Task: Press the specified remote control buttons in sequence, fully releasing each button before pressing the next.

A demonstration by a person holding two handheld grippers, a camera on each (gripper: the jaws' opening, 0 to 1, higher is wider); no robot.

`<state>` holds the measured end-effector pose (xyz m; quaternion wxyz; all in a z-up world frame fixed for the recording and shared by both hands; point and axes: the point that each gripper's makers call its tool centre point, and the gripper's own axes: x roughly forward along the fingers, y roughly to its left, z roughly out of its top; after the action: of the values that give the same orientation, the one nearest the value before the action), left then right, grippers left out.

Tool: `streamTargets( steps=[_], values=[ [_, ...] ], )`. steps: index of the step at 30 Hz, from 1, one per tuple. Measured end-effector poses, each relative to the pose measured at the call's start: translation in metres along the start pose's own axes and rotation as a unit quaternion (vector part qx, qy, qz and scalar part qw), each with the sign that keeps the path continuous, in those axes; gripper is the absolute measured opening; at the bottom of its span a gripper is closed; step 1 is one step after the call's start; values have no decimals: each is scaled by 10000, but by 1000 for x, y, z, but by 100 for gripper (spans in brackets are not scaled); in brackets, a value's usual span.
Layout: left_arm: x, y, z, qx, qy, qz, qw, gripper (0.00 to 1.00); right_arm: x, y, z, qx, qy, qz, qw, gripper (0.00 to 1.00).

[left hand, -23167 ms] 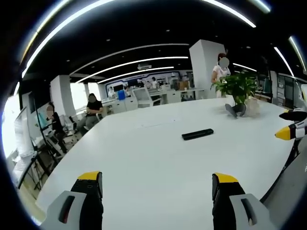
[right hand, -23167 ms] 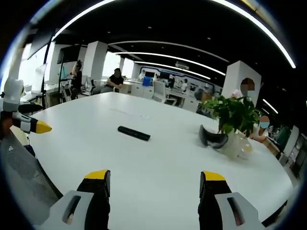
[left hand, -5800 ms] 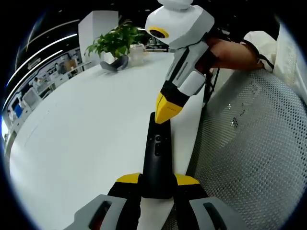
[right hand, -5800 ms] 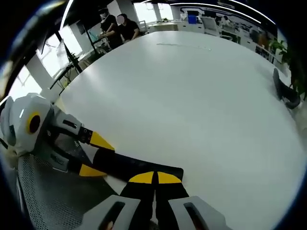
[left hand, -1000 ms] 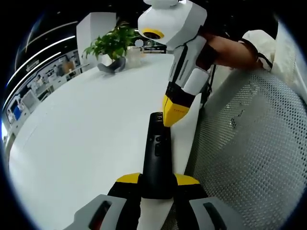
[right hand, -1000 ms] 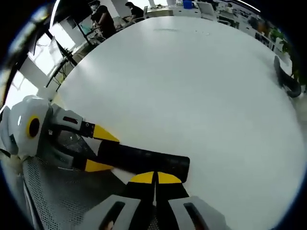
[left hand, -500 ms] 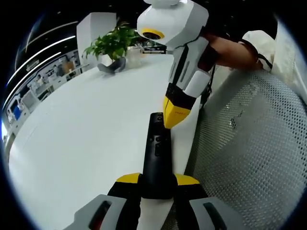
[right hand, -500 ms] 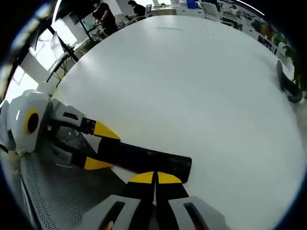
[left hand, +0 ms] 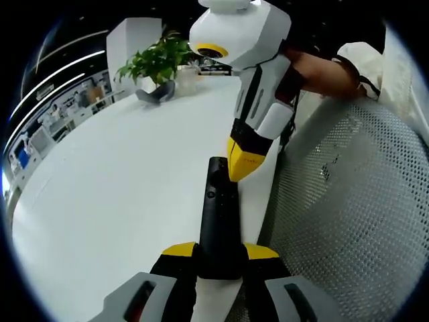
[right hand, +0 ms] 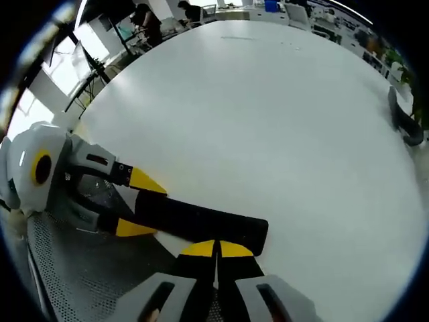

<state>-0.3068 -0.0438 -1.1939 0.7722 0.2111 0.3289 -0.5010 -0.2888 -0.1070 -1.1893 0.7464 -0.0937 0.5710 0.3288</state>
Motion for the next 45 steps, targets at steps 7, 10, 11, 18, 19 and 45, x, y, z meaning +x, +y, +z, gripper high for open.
streamTargets(
  steps=[7, 10, 11, 18, 19, 45],
  values=[
    [-2, 1, -2, -45, 109, 65, 9999, 25, 1, 1, 1, 27, -50, 7, 10000, 0],
    [-5, 1, -5, -91, 205, 90, 9997, 25, 1, 1, 1, -11, -54, -20, 10000, 0],
    [-6, 1, -6, -101, 232, 102, 9996, 25, 1, 1, 1, -21, -52, -28, 10000, 0],
    [-7, 0, -7, 24, 305, 157, 9994, 25, 0, 2, 1, -43, -43, -43, 10000, 0],
    [-7, 0, -7, 28, 302, 145, 9994, 25, 0, 2, 1, -17, -42, -27, 10000, 0],
    [-2, -8, 0, 176, 80, -154, 9997, 25, -4, -2, 8, 51, -221, -117, 9997, 0]
  ],
)
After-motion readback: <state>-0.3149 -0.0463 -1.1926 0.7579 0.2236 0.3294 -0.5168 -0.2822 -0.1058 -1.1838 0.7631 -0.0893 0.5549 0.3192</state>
